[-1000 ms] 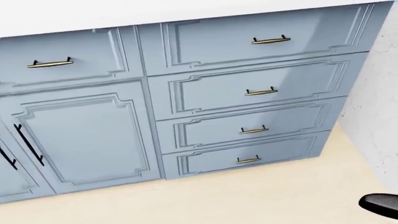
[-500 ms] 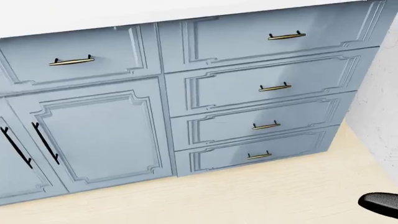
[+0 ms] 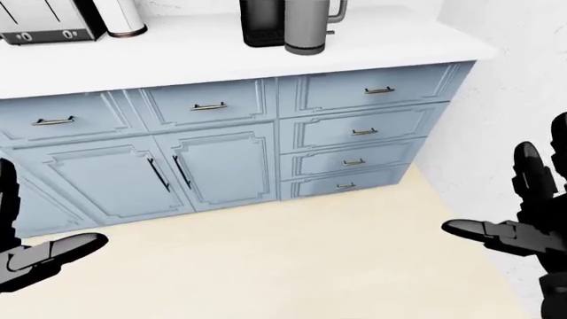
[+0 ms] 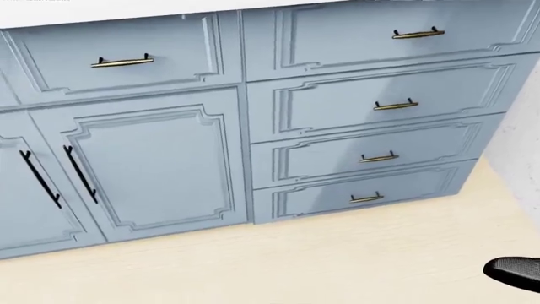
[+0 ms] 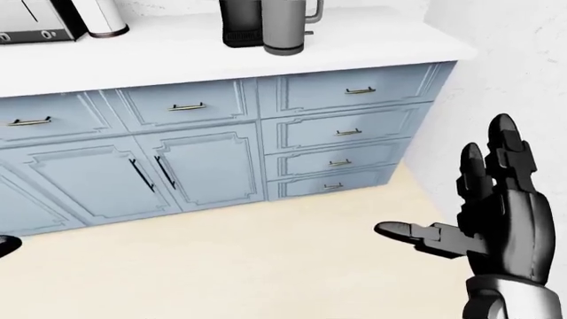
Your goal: Close the lid of the electric kettle.
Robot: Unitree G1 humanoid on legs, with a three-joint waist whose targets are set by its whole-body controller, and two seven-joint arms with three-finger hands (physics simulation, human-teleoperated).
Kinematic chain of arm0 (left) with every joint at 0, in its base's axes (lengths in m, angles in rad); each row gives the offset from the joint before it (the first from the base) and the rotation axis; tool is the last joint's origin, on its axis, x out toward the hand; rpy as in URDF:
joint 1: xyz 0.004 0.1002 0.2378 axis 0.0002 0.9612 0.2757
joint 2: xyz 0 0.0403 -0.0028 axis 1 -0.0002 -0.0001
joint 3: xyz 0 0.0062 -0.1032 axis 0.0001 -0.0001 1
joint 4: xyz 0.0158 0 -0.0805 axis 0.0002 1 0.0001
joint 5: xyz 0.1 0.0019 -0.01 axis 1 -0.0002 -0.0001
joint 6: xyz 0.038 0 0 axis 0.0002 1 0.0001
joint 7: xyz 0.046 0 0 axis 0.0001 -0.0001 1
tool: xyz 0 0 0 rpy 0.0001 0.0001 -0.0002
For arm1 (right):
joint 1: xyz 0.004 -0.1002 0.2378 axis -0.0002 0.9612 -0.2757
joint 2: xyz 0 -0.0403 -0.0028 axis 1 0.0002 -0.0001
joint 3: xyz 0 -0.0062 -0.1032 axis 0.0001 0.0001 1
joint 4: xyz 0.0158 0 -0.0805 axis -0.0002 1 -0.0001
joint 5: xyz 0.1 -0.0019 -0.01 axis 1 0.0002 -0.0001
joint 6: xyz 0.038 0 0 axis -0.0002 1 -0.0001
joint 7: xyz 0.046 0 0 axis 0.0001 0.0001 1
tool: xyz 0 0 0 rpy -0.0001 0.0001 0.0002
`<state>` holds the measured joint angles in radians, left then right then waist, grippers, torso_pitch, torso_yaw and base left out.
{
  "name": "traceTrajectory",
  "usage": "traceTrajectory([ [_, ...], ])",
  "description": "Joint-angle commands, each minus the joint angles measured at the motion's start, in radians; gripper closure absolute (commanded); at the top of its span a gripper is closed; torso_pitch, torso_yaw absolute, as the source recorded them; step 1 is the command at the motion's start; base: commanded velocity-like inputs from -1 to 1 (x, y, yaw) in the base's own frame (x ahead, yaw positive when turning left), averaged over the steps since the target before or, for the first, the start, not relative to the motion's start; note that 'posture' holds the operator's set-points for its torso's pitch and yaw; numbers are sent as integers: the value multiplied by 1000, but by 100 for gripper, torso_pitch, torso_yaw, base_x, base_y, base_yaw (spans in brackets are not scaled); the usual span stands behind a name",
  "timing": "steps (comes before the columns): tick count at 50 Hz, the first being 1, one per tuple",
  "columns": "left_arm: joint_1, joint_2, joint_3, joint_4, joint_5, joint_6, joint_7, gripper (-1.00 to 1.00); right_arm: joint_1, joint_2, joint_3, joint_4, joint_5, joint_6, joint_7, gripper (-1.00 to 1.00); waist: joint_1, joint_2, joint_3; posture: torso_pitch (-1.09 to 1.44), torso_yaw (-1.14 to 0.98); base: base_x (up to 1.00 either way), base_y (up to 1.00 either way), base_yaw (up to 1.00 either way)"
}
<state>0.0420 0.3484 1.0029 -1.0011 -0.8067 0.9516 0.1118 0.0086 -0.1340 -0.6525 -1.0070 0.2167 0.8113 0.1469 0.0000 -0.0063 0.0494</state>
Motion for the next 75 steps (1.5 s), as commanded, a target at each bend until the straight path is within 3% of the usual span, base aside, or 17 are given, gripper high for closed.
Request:
traceTrajectory([
  [1,-8,15,3,-20,-6,-31,2,-100,-8,-15,-4,-19,5,-18,-8,-100,-1,7,-9,0,0,0,0,0],
  [16,-13,6,-10,-16,22,-35,-15,-100,-13,-25,-15,-25,26,9,-15,-100,2,15,-13,0,0,1,0,0],
  [17,-9,2,-16,-13,31,-41,-20,-100,-12,-24,-12,-22,24,5,-15,-100,2,16,-36,0,0,9,0,0],
  [19,-10,1,-14,-14,29,-38,-20,-100,-11,-23,-12,-18,23,1,-13,-100,3,22,-14,0,0,13,0,0],
  [25,-9,-5,-18,-14,38,-42,-28,-100,-8,-21,-8,-8,20,-12,-11,-100,2,40,-16,0,0,13,0,0],
  [31,-10,-8,-27,-12,46,-44,-29,-100,-7,-20,-5,-11,18,-9,-11,-100,2,-9,-4,0,0,16,0,0],
  [37,-10,-13,-34,-7,61,-51,-38,-100,-9,-19,-4,-11,16,-7,-12,-100,-4,-3,-17,0,0,17,0,0],
  [41,-10,-16,-35,-7,66,-52,-43,-100,-11,-21,-11,-15,23,-2,-12,-100,-9,31,-4,0,0,17,0,0],
  [43,-11,-16,-32,-7,66,-51,-45,-100,-10,-20,-10,-18,24,-1,-13,-100,-12,72,-11,0,0,17,0,0],
  [46,-12,-18,-33,-5,70,-53,-48,-100,-11,-21,-12,-17,25,-1,-13,-100,-1,80,-2,0,0,17,0,0],
  [53,-15,-13,-22,-14,54,-39,-42,-100,-6,-18,-6,-4,19,-19,-11,-100,12,29,-2,0,0,17,0,0],
  [57,-12,-13,-26,-8,59,-46,-43,-100,-9,-20,-1,-7,18,-14,-14,-100,14,-54,-25,0,0,17,0,0],
  [58,-13,-13,-25,-7,58,-47,-44,-100,-8,-19,-2,-5,18,-16,-13,-100,8,-30,-19,0,0,17,0,0],
  [66,-12,-12,-23,-8,55,-45,-41,-100,-9,-21,-1,-9,19,-10,-16,-100,-3,7,0,0,0,17,0,0],
  [71,-12,-9,-20,-11,47,-41,-37,-100,-8,-20,1,6,15,-26,-13,-100,-15,92,-28,0,0,17,0,0],
  [72,-12,-9,-23,-11,50,-42,-37,-100,-8,-20,1,5,16,-24,-14,-100,2,71,-14,0,0,17,0,0],
  [75,-10,-14,-36,-3,69,-55,-46,-100,-7,-19,9,7,12,-29,-14,-100,6,70,-10,0,0,17,0,0],
])
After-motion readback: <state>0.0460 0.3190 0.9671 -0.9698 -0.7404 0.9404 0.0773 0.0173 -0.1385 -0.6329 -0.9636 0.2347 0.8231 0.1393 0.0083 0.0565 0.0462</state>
